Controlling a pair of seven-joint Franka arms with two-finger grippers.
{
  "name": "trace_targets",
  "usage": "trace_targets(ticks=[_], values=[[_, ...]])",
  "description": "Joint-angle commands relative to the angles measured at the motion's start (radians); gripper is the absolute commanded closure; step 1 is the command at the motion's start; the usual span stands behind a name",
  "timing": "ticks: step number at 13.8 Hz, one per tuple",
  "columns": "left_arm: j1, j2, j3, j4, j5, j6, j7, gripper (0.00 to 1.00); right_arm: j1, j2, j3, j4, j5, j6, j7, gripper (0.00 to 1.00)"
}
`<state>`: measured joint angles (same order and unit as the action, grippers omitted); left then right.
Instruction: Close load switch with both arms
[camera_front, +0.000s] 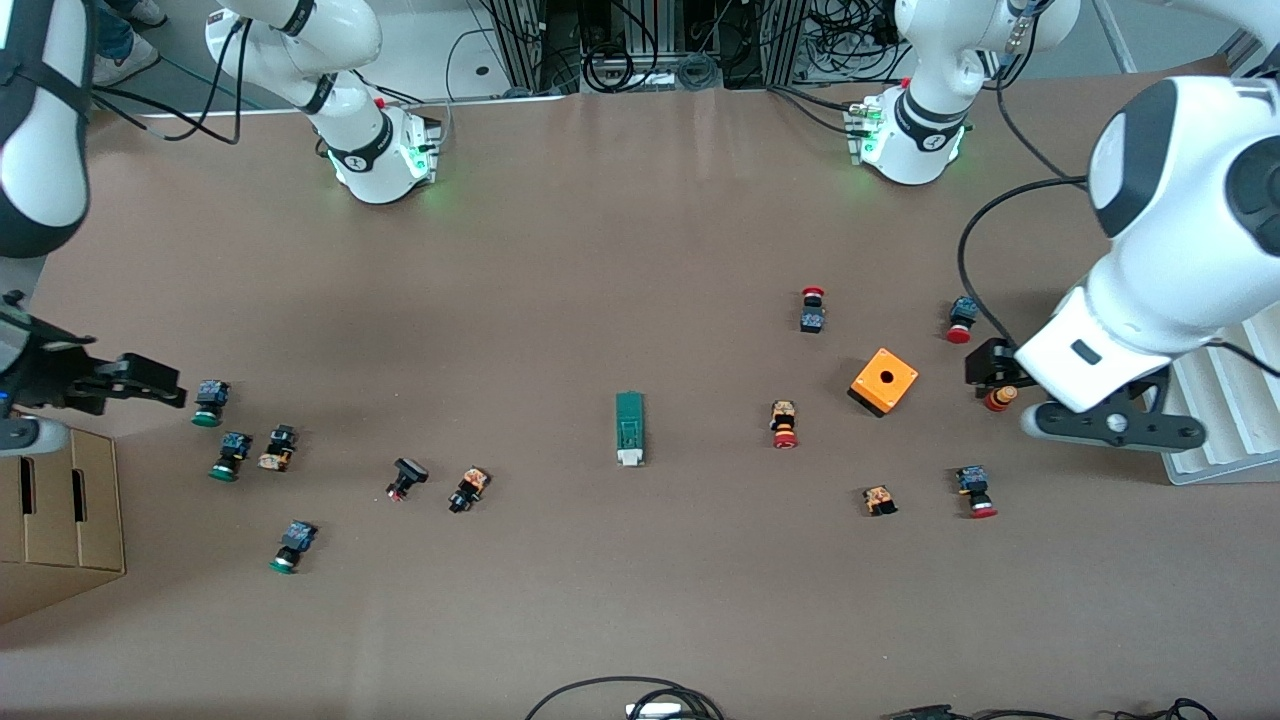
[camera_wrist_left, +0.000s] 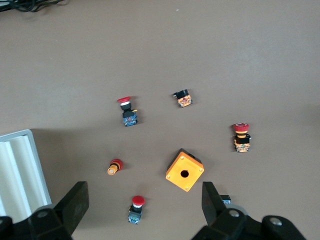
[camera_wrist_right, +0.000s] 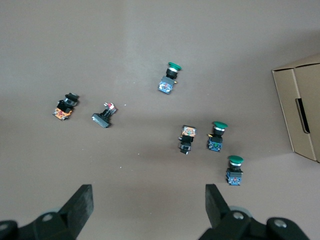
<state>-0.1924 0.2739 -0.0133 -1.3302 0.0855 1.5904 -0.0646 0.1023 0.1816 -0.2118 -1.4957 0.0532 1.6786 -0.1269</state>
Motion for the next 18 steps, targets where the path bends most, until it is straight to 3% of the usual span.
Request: trace_targets(ticks=[1,3,5,7,12,15,18], values=[[0.078,-0.157,0.004,-0.168,-0.103,-0.007,0.003,0.0,-0.001,0.004,0.002,0.014,0.016,-0.011,0.004,0.0],[0.119,-0.27,-0.011,-0.323,-0.101,0.043,0.014,0.0,0.002,0.004,0.002,0.012,0.013,-0.007,0.004,0.0],[0.149,-0.324,-0.043,-0.395,-0.063,0.103,0.019,0.0,0.004,0.007,0.003,0.012,0.011,-0.007,0.0,0.0],[0.201,-0.331,-0.094,-0.406,-0.059,0.103,0.055,0.0,0.0,0.012,0.002,0.012,0.011,-0.005,-0.002,0.0],[0.2,-0.309,-0.096,-0.388,-0.056,0.097,0.046,0.0,-0.002,0.022,0.011,0.009,0.019,0.03,0.006,0.0],[0.197,-0.309,-0.099,-0.388,-0.055,0.099,0.043,0.0,-0.055,0.018,0.1,-0.002,-0.044,0.072,0.012,0.0],[0.198,-0.308,-0.097,-0.389,-0.055,0.1,0.045,0.0,-0.1,0.012,0.126,0.0,-0.053,0.079,0.013,0.0]])
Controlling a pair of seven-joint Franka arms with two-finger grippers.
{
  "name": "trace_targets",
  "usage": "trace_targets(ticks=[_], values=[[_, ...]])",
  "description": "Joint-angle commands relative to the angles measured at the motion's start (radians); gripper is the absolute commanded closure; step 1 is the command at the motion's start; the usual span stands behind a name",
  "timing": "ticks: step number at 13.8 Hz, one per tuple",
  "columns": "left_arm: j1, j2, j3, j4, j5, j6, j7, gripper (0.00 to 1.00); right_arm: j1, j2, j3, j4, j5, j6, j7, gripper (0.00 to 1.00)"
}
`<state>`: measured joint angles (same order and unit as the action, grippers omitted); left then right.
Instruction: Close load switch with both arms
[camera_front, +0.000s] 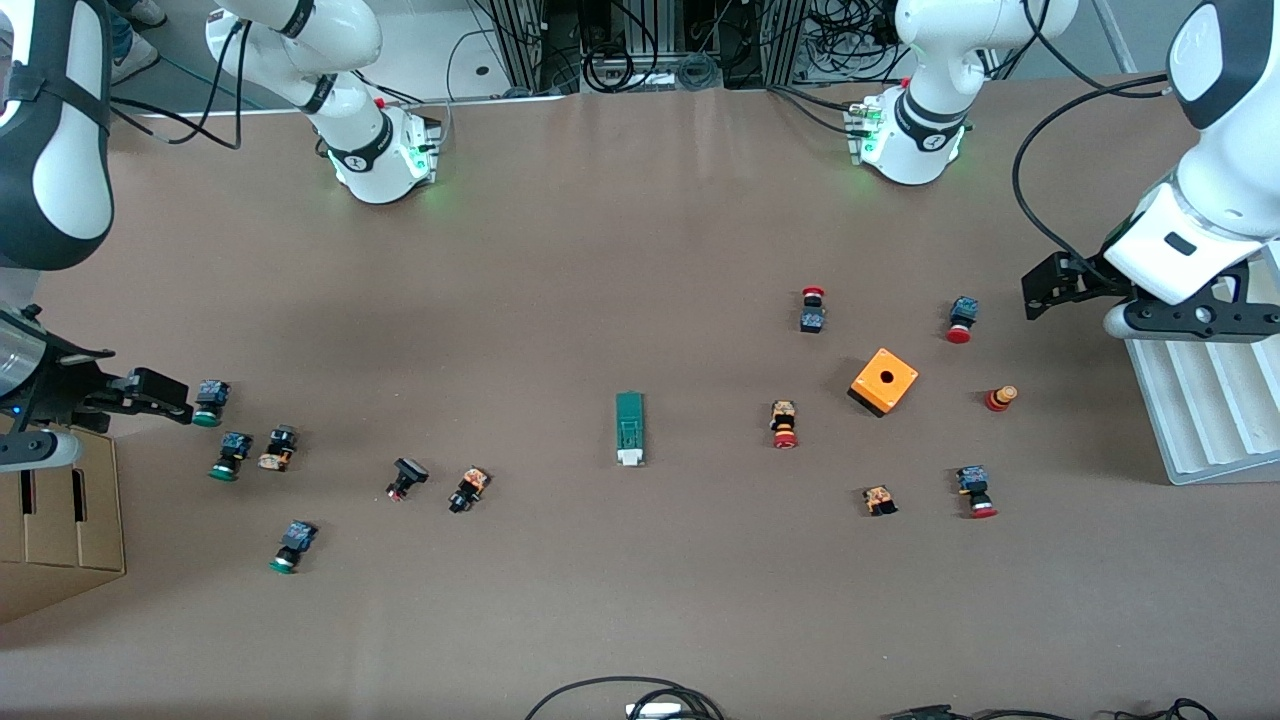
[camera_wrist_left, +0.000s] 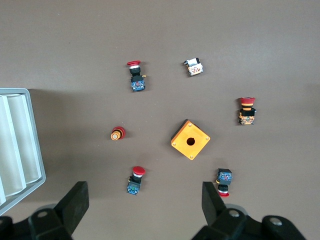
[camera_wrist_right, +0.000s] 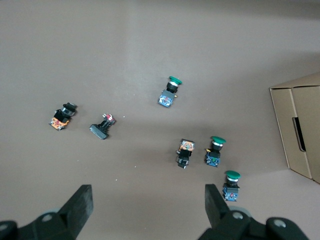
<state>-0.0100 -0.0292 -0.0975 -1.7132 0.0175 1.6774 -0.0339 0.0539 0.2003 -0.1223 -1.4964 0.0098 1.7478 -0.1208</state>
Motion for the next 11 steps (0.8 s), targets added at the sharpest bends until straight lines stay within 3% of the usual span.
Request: trace_targets(ticks=[1,11], values=[[0.016,0.0,-0.013,-0.005,0.013,0.015,0.014,0.0,-0.075,-0.009,0.07,-0.002,-0.005,0.007,0.01,0.0],[0.015,0.002,-0.014,-0.003,0.012,0.016,0.014,0.0,-0.08,-0.002,0.089,-0.011,-0.019,-0.022,0.05,0.0]])
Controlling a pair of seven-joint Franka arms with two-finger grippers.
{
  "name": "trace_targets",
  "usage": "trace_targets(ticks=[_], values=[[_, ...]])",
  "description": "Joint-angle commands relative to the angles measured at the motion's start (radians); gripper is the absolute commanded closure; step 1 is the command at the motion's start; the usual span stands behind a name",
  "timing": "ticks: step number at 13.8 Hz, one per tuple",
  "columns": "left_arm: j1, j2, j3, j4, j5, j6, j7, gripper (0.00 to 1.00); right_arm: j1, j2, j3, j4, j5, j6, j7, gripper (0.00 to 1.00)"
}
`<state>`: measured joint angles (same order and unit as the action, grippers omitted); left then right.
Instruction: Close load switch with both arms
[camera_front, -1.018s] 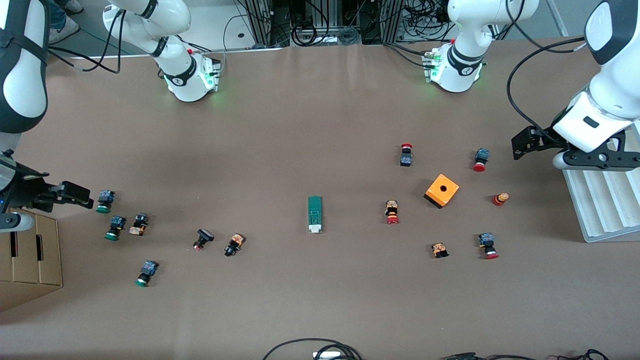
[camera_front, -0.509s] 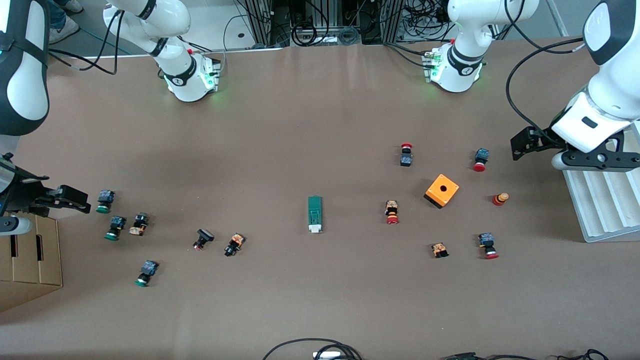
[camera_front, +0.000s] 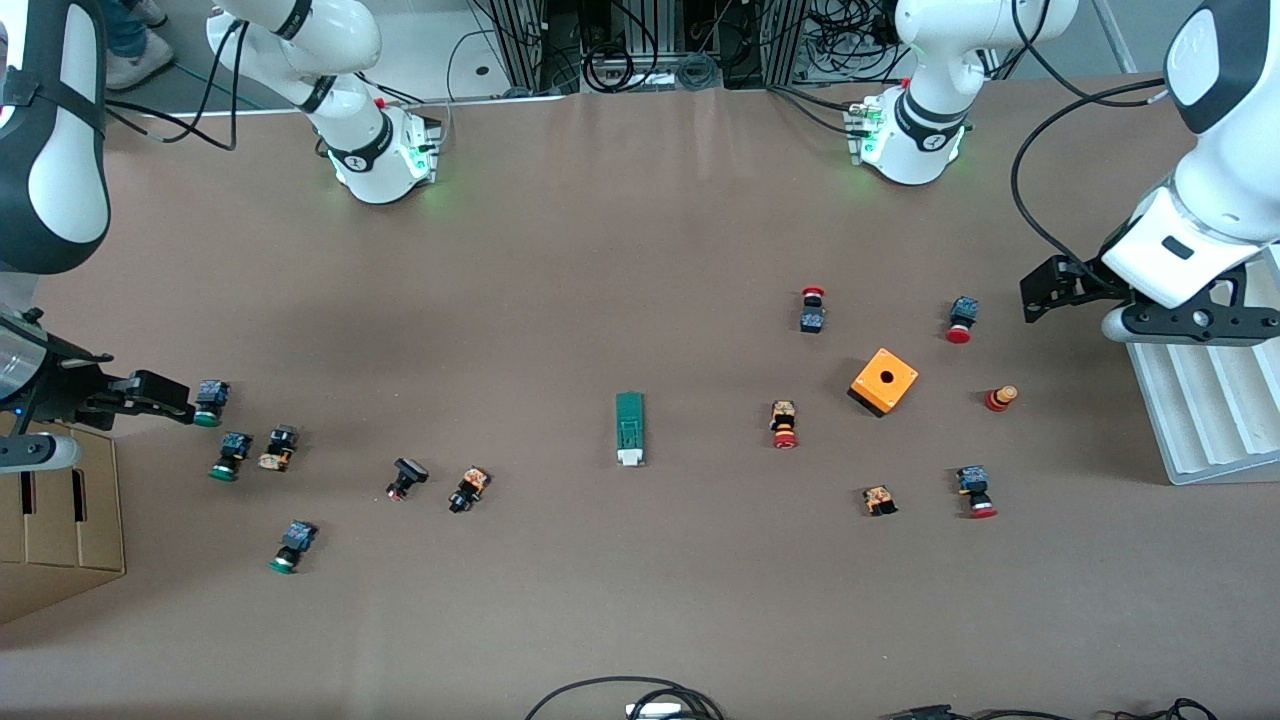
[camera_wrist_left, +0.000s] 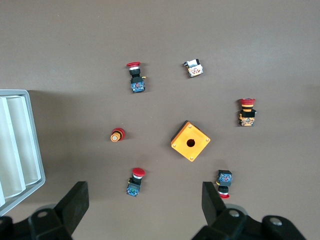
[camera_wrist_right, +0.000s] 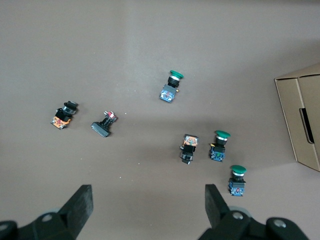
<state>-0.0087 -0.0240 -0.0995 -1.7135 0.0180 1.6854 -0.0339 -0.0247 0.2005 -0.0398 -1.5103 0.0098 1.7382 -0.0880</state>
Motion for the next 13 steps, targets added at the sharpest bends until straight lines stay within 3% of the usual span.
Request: trace_targets(ticks=[1,13], values=[[0.013,-0.004,-0.012,-0.003,0.011,0.008,0.014,0.0,-0.003,0.002,0.005,0.002,-0.024,-0.013,0.017,0.0],[0.012,-0.004,-0.012,0.0,0.011,0.007,0.014,0.0,-0.014,0.004,0.001,0.012,-0.011,-0.005,0.007,0.0]])
